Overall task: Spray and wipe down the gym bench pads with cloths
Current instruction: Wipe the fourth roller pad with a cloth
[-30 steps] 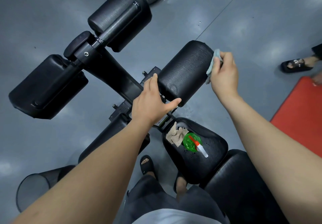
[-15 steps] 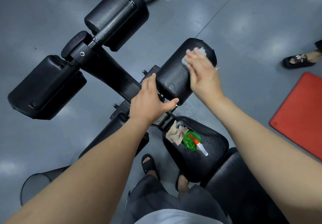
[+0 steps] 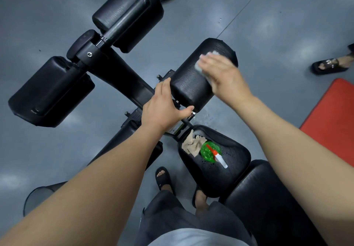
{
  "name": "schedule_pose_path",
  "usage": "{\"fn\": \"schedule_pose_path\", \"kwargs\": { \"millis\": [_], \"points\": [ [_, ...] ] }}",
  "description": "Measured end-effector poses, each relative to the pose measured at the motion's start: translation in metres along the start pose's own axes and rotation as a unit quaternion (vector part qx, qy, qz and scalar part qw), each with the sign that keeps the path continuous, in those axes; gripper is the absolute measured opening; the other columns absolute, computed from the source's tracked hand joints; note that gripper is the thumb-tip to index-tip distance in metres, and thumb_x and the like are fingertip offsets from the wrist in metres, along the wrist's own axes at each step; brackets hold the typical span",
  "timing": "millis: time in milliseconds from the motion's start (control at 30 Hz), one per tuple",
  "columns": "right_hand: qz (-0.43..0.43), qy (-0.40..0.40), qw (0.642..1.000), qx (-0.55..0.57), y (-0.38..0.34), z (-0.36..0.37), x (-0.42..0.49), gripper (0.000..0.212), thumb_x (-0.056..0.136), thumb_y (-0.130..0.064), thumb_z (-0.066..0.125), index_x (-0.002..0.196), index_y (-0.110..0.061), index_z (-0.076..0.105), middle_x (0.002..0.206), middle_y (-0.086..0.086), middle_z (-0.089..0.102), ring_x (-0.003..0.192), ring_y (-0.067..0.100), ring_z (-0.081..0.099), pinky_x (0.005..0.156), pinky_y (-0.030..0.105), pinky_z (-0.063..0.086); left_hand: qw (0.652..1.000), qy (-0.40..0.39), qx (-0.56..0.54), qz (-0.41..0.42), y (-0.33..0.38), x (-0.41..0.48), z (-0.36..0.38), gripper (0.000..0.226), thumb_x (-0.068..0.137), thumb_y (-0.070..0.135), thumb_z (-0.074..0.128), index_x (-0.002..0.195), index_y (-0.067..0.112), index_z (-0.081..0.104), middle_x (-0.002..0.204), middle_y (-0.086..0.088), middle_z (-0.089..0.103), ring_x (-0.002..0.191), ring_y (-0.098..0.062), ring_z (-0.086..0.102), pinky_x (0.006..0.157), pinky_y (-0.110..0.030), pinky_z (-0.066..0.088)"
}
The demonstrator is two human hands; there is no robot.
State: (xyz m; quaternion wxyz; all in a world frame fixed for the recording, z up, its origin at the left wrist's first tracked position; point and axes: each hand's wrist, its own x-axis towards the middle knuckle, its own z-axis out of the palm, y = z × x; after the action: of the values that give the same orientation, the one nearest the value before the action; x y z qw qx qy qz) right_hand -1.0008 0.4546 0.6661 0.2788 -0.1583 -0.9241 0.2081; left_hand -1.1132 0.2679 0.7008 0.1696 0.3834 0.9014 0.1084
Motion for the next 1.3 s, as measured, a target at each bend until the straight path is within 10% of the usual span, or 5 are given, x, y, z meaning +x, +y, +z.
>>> {"fn": "schedule_pose_path", "kwargs": {
  "millis": [133, 467, 867, 1067, 1300],
  "points": [
    [0.095, 0.058, 0.994, -0.01, 0.001, 0.005, 0.006, 0.025, 0.1, -0.009, 0.062, 0.123, -0.005, 0.071, 0.132, 0.013, 0.067, 0.128, 0.036, 0.059, 0.118, 0.033, 0.035, 1.0, 0.002, -0.004, -0.001, 0.0, -0.001, 0.0, 0.111, 0.07, 0.075, 0.07, 0.156, 0.023, 0.022, 0.154, 0.007, 0.033, 0.114, -0.017, 0.061, 0.091, -0.042, 0.051],
    [-0.022, -0.045, 0.999, -0.016, -0.018, 0.01, -0.023, 0.041, 0.096, 0.002, 0.055, 0.136, -0.008, 0.063, 0.145, 0.01, 0.058, 0.137, 0.033, 0.051, 0.114, 0.048, 0.042, 1.0, 0.013, -0.002, 0.008, 0.0, -0.002, 0.0, 0.109, 0.07, 0.076, 0.07, 0.153, 0.022, 0.026, 0.147, 0.007, 0.036, 0.105, -0.015, 0.062, 0.086, -0.043, 0.054],
    [0.249, 0.017, 0.966, 0.066, 0.018, -0.018, 0.028, 0.038, 0.105, -0.018, 0.041, 0.136, -0.009, 0.06, 0.138, 0.006, 0.06, 0.124, 0.02, 0.054, 0.096, 0.0, 0.027, 0.999, 0.014, -0.026, 0.013, -0.001, -0.004, -0.002, 0.11, 0.066, 0.078, 0.074, 0.152, 0.026, 0.027, 0.15, 0.01, 0.031, 0.098, -0.012, 0.06, 0.085, -0.039, 0.051],
    [0.366, 0.032, 0.926, 0.09, 0.013, -0.014, -0.019, 0.046, 0.108, -0.02, 0.036, 0.153, -0.017, 0.042, 0.153, 0.005, 0.048, 0.14, 0.018, 0.043, 0.107, 0.008, 0.023, 1.0, -0.001, -0.013, -0.01, -0.001, -0.001, -0.001, 0.125, 0.061, 0.084, 0.071, 0.158, 0.026, 0.018, 0.159, 0.007, 0.028, 0.127, -0.017, 0.056, 0.097, -0.047, 0.053],
    [0.305, 0.096, 0.941, 0.106, -0.002, 0.005, -0.018, 0.043, 0.103, -0.009, 0.043, 0.145, -0.006, 0.054, 0.156, 0.016, 0.043, 0.149, 0.031, 0.034, 0.12, 0.013, 0.018, 1.0, 0.009, 0.002, -0.002, 0.0, -0.001, 0.0, 0.121, 0.064, 0.083, 0.07, 0.158, 0.025, 0.02, 0.156, 0.007, 0.033, 0.122, -0.018, 0.059, 0.093, -0.044, 0.053]
  ]
}}
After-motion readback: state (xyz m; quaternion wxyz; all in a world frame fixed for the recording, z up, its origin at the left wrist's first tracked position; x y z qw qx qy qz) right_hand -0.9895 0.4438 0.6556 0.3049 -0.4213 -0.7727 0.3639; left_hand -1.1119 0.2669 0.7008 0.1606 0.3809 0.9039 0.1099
